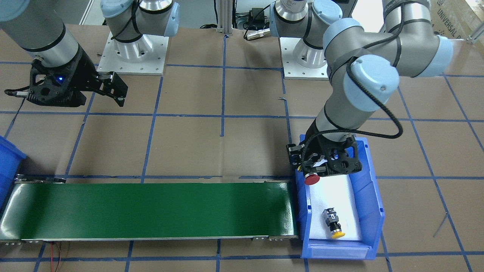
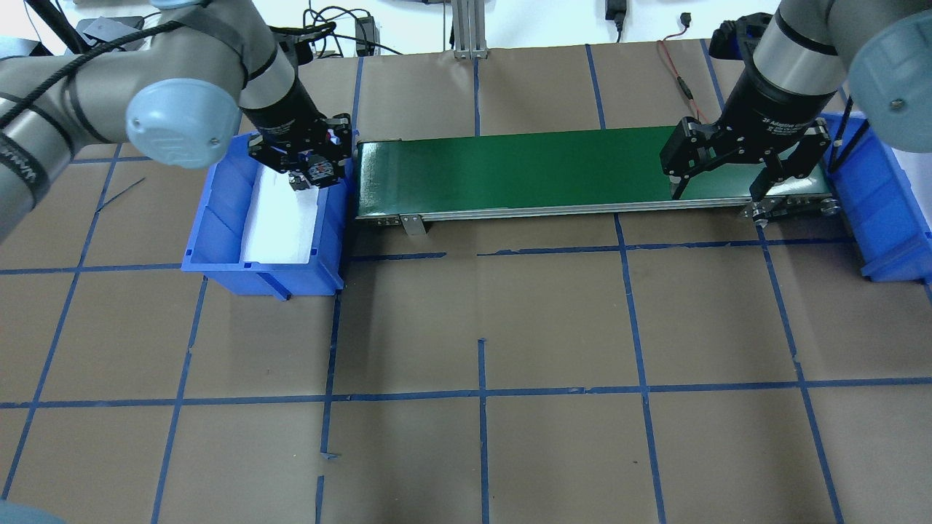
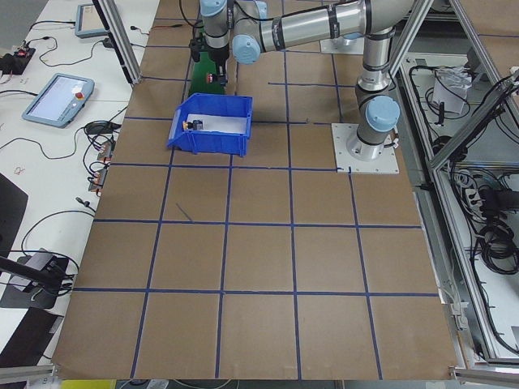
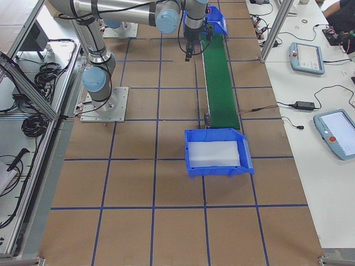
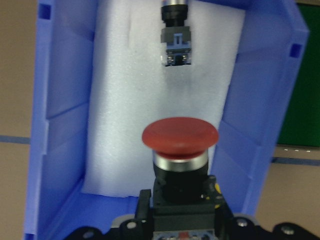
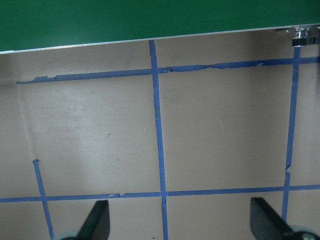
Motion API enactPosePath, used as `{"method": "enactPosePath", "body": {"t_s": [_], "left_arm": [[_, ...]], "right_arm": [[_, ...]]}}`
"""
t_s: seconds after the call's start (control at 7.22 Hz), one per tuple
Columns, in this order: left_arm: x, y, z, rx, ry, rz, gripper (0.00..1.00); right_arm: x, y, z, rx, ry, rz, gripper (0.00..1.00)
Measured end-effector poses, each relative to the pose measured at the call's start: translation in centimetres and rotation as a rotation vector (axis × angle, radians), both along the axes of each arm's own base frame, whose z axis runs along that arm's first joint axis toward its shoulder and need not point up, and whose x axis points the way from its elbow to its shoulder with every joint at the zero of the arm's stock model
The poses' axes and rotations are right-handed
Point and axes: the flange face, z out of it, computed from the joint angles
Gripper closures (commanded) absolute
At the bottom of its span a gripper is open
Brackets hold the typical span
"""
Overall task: Transport two buttons from left to right
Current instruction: 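Carry the red button with the left gripper onto the green conveyor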
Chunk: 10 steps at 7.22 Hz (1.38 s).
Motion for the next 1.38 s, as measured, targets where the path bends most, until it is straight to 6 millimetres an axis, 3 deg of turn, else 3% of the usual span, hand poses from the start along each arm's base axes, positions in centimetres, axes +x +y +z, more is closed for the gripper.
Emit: {"method": "enactPosePath", "body": {"t_s": [0.28, 0.69, 0.83, 0.97, 1.11, 1.38], "left_arm": [[-4.0, -1.8, -3.8, -0.012, 0.003, -0.034, 0.81], [-6.0, -5.2, -7.8, -0.057, 0.030, -0.084, 0.79], [-6.1, -5.5, -8.6, -0.052, 0.031, -0.105, 0.66], [-6.1, -5.3, -9.2, -0.043, 0.032, -0.117, 0.23], [-6.2, -4.9, -9.6, -0.033, 0.039, -0.123, 0.00], [-6.5, -4.2, -9.2, -0.031, 0.078, -0.124, 0.00]], "right_arm": [[0.0, 0.0, 0.0, -0.001, 0.000, -0.001, 0.00], [0.0, 0.0, 0.0, -0.001, 0.000, -0.001, 0.00], [0.0, 0.0, -0.1, 0.001, 0.000, -0.001, 0.00], [0.0, 0.0, -0.2, 0.003, 0.000, -0.001, 0.00], [0.0, 0.1, -0.4, 0.005, -0.001, -0.001, 0.00], [0.0, 0.1, -0.4, 0.007, -0.001, -0.001, 0.00]]}}
